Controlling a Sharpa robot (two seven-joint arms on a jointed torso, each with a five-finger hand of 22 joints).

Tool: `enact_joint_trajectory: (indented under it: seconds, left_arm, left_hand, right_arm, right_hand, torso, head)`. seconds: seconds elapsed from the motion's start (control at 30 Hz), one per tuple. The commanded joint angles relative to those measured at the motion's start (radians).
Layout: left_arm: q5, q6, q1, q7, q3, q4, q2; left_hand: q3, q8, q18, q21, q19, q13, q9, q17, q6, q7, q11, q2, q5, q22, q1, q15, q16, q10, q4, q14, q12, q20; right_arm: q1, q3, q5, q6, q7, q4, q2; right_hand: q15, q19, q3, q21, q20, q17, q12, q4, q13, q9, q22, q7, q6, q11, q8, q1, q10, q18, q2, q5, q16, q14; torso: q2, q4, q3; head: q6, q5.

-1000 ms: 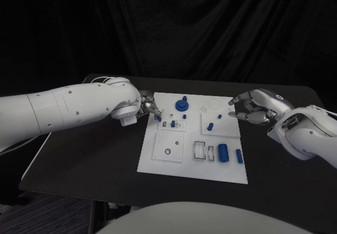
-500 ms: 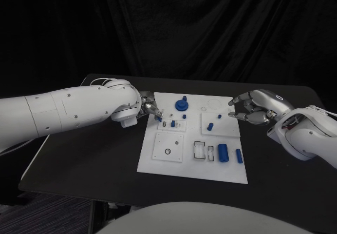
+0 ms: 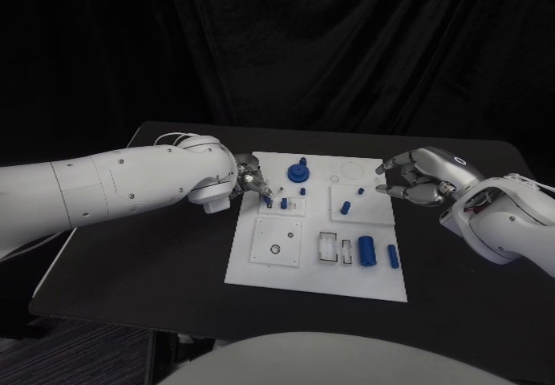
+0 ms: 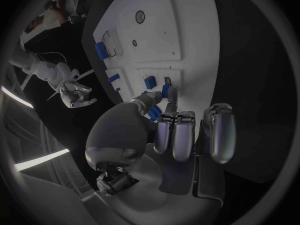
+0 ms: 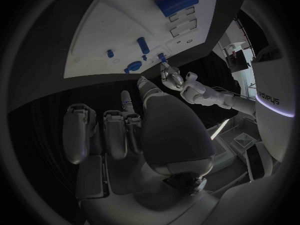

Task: Assemble the parts on the task board

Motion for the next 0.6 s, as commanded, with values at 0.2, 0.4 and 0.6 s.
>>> enact_joint_trajectory:
  seconds: [0.2,0.4,0.6]
  left_arm:
    - [-0.005,0.018,-0.005,0.012,0.001,0.007,0.002]
    - [-0.005,0.024,-0.006,0.013,0.001,0.009,0.001]
    - [-0.005,0.027,-0.007,0.013,0.001,0.013,-0.002]
  left_hand:
    - [0.059,0.005,0.006,-0.005,0.022,0.263,0.001,0.263,0.000,-0.005,-0.006,0.009,0.003,0.185,0.000,-0.008,0.003,0.105,-0.051,0.104,0.004,-0.002]
    - [0.060,0.005,0.006,-0.005,0.022,0.263,0.001,0.263,0.001,-0.005,-0.007,0.010,0.003,0.185,-0.002,-0.008,0.003,0.105,-0.050,0.104,0.004,-0.002]
    - [0.060,0.005,0.006,-0.005,0.022,0.263,0.001,0.263,0.001,-0.005,-0.007,0.010,0.003,0.185,-0.002,-0.008,0.003,0.105,-0.050,0.104,0.004,-0.002]
  right_arm:
    - [-0.002,0.001,-0.001,0.002,-0.018,0.004,-0.003]
    - [-0.002,0.001,-0.001,0.004,-0.018,0.003,-0.001]
    - [-0.003,0.001,-0.001,0.005,-0.019,0.002,-0.001]
  right_hand:
    - [0.007,0.041,0.006,-0.003,0.005,0.144,0.003,-0.003,0.263,-0.001,0.209,0.001,0.007,0.007,-0.005,0.003,0.102,0.016,0.008,0.003,-0.002,0.077]
    - [0.007,0.041,0.006,-0.003,0.005,0.144,0.003,-0.003,0.263,-0.001,0.209,0.001,0.007,0.007,-0.005,0.003,0.102,0.016,0.008,0.003,-0.002,0.077]
    - [0.007,0.042,0.006,-0.002,0.005,0.145,0.003,-0.003,0.263,-0.002,0.209,0.001,0.007,0.007,-0.006,0.003,0.102,0.015,0.008,0.004,-0.002,0.077]
  torso:
    - [0.001,-0.0001,0.0016]
    - [0.000,-0.0001,0.0007]
    - [-0.001,0.0010,0.0007]
  head:
    - [0.000,0.002]
    - [0.000,0.005]
    - [0.000,0.004]
